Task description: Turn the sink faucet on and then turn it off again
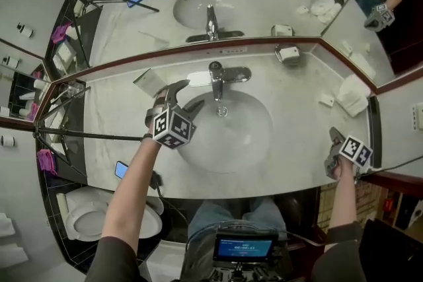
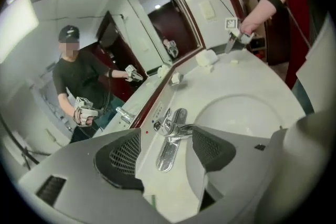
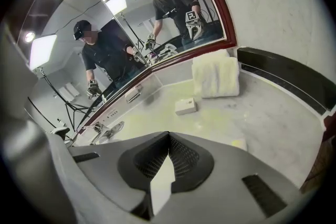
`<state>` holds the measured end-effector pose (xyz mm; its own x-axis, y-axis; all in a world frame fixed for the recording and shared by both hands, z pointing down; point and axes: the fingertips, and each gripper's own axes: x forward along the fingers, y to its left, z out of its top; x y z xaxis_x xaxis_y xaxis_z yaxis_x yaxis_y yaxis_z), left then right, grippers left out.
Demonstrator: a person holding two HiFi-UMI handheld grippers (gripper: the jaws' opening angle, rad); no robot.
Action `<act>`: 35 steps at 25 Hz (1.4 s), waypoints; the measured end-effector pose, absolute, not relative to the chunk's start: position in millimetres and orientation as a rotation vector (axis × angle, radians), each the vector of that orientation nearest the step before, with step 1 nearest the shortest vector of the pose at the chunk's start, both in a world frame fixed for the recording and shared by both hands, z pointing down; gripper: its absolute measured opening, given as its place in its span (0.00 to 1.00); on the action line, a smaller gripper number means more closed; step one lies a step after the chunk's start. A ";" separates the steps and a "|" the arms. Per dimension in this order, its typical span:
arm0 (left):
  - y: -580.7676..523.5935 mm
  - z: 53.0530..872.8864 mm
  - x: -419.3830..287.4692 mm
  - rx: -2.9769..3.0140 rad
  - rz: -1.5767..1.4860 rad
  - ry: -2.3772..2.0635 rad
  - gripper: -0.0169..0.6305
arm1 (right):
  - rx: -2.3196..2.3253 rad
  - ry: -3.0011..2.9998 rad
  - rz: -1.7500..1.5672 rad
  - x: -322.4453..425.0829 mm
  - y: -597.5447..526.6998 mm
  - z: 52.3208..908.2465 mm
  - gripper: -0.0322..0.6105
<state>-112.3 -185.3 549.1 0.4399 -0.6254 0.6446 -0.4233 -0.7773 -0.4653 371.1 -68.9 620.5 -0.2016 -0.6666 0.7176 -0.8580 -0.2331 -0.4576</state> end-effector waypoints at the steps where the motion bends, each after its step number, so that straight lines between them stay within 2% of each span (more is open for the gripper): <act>1: -188.8 553.2 -104.9 -2.391 -1.291 0.894 0.50 | 1.843 -1.806 1.416 368.6 -67.8 622.6 0.06; 10: -218.7 576.4 -53.1 -2.032 -1.494 0.875 0.48 | 1.824 -1.814 1.460 352.7 -58.3 637.3 0.06; 20: -239.9 610.6 -40.5 -1.859 -1.677 0.937 0.46 | 1.831 -1.831 1.467 359.0 -54.6 642.4 0.06; 24: -247.8 617.1 -42.3 -1.814 -1.688 0.981 0.38 | 1.831 -1.834 1.466 363.4 -54.4 643.2 0.06; 28: -258.3 604.4 -43.6 -1.758 -1.628 1.049 0.10 | 1.816 -1.842 1.466 365.0 -55.2 645.5 0.06; 35: -248.8 607.9 -40.7 -1.739 -1.581 1.109 0.09 | 1.800 -1.835 1.507 354.3 -55.7 656.3 0.06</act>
